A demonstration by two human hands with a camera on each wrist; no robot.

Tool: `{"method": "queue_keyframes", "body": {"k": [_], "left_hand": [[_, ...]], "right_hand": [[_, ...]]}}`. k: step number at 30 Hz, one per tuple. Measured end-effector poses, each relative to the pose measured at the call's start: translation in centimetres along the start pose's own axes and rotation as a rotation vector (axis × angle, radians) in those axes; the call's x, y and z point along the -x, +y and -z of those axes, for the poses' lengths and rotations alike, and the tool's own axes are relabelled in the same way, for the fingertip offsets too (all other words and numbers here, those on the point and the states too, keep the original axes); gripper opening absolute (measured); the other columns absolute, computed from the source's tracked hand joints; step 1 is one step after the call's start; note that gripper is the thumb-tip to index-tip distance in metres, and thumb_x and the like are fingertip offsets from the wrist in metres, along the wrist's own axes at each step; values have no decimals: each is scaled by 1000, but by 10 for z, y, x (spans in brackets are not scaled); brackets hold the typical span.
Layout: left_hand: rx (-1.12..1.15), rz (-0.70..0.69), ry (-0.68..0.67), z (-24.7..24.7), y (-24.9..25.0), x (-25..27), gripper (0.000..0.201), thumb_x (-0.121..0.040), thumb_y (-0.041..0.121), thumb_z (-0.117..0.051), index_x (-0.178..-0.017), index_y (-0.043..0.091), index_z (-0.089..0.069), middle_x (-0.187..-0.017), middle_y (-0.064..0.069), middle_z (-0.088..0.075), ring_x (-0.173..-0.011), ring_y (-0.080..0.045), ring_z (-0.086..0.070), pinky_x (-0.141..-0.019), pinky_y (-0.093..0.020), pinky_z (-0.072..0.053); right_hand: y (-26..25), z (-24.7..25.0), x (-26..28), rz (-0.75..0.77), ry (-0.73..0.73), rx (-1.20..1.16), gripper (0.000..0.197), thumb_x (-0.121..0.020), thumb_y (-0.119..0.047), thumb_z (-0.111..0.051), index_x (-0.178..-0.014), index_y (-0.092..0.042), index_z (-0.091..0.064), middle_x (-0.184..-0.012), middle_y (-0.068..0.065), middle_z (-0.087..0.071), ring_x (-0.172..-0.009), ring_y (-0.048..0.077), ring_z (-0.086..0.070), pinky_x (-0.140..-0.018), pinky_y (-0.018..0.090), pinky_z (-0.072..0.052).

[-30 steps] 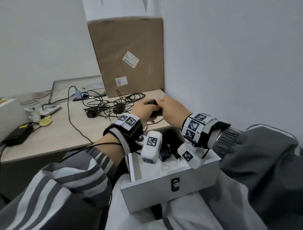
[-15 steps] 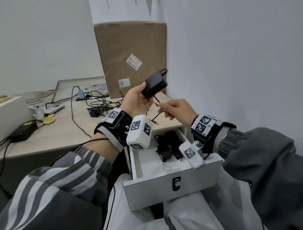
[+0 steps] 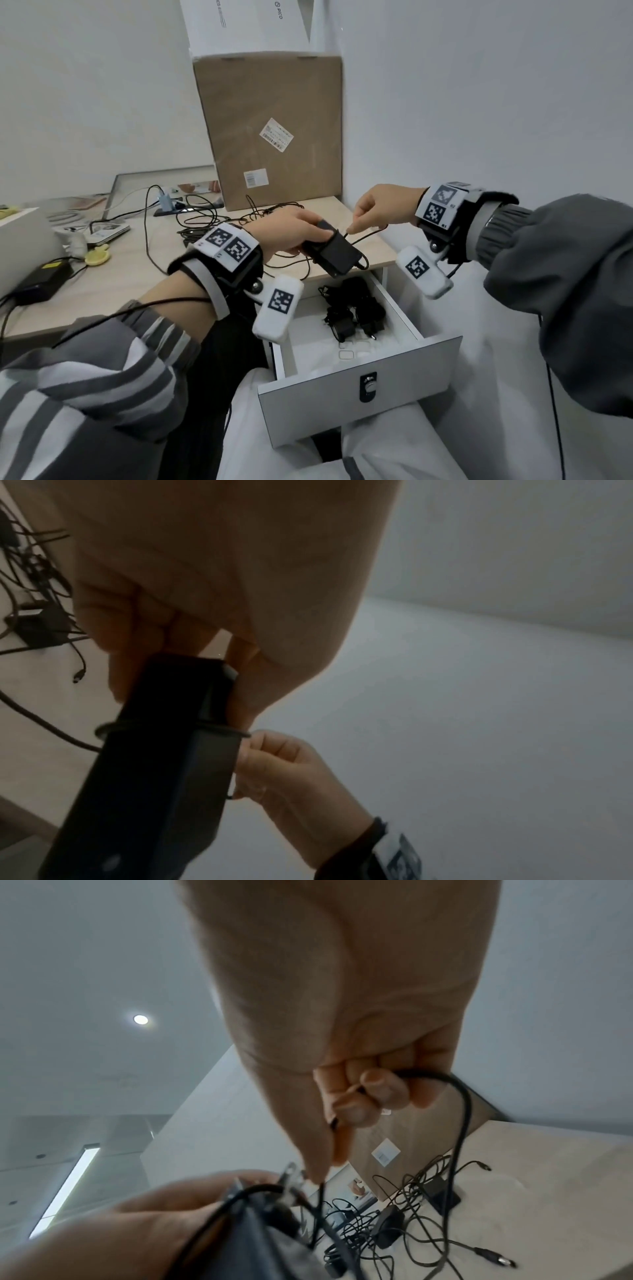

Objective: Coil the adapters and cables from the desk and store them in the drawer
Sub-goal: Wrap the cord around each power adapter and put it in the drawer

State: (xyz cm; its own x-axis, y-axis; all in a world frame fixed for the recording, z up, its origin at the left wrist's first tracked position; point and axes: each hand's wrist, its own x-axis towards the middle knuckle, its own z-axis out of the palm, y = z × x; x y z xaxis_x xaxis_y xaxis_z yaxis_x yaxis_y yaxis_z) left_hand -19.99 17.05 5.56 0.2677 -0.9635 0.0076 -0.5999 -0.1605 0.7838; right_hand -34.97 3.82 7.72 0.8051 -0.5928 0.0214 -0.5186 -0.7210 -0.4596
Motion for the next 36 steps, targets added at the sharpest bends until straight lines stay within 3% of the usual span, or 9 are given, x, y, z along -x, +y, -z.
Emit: {"method": "queue_keyframes", "body": {"k": [7, 10, 13, 16, 21, 23, 27, 30, 36], "left_hand": [[-139, -16, 133, -12, -3, -6, 16, -89, 23, -63, -102, 16, -69, -82, -1, -61, -67, -12, -53, -54, -16, -40], [-121, -9, 132, -14, -8, -8, 19, -89, 23, -63, -105, 15, -69, -78, 0, -59, -65, -12, -52, -52, -16, -38], [-67, -22, 125, -14, -12, -11, 20, -90, 20, -62, -108, 15, -68, -82, -1, -60, -64, -10, -51, -42, -8, -35], [-38, -19, 103, -18, -16, -12, 18, -90, 19, -61, -107, 15, -68, -87, -1, -61, -65, -9, -53, -40, -5, -33], [-67, 24, 150, -30, -27, -23, 12, -88, 23, -65, -95, 14, -68, -74, 0, -59, -67, -15, -56, -52, -15, -42], [-27, 39, 266, -35, -33, -28, 12, -87, 25, -65, -94, 15, -67, -74, 0, -58, -68, -16, -56, -54, -23, -48], [302, 49, 538, -43, -39, -34, 5, -84, 25, -64, -79, 25, -64, -79, -1, -65, -85, -28, -66, -80, -47, -57], [370, 34, 580, -44, -39, -37, 8, -81, 29, -65, -87, 25, -63, -89, -3, -68, -91, -27, -67, -83, -48, -56], [287, -16, 534, -41, -43, -35, 25, -79, 32, -65, -103, 27, -63, -94, 1, -67, -91, -21, -66, -86, -47, -55]], "right_hand": [[-6, -19, -9, -58, 194, -127, 22, -78, -23, -73, -83, -2, -73, -76, 6, -63, -71, 18, -53, -68, 31, -46], [-6, -27, -11, -64, 260, -89, 20, -79, -22, -71, -80, -2, -72, -76, 7, -66, -71, 18, -56, -66, 27, -44], [-3, -31, -11, -49, 301, -70, 17, -83, -21, -68, -71, -9, -66, -64, -1, -58, -66, 14, -53, -54, 21, -39], [1, -35, -12, -35, 320, -85, 16, -83, -22, -68, -75, -8, -70, -70, 0, -62, -68, 14, -54, -55, 20, -39], [-3, -53, -10, 30, 353, -49, 17, -82, -25, -69, -82, -8, -73, -73, -4, -64, -78, 13, -57, -63, 20, -42], [-5, -60, -8, 62, 364, -68, 14, -85, -22, -65, -87, -10, -73, -69, -8, -59, -75, 12, -55, -58, 11, -37], [-3, -76, -8, 101, 386, -188, 16, -92, -13, -53, -100, -10, -67, -76, -1, -65, -67, 8, -54, -56, 6, -34], [0, -84, -7, 121, 438, -250, 18, -91, -8, -50, -98, -8, -67, -72, 0, -63, -60, -1, -49, -56, 6, -35], [7, -69, -5, 88, 604, -363, 22, -94, -9, -48, -98, -8, -70, -71, -2, -63, -58, -4, -50, -57, 4, -35]]}}
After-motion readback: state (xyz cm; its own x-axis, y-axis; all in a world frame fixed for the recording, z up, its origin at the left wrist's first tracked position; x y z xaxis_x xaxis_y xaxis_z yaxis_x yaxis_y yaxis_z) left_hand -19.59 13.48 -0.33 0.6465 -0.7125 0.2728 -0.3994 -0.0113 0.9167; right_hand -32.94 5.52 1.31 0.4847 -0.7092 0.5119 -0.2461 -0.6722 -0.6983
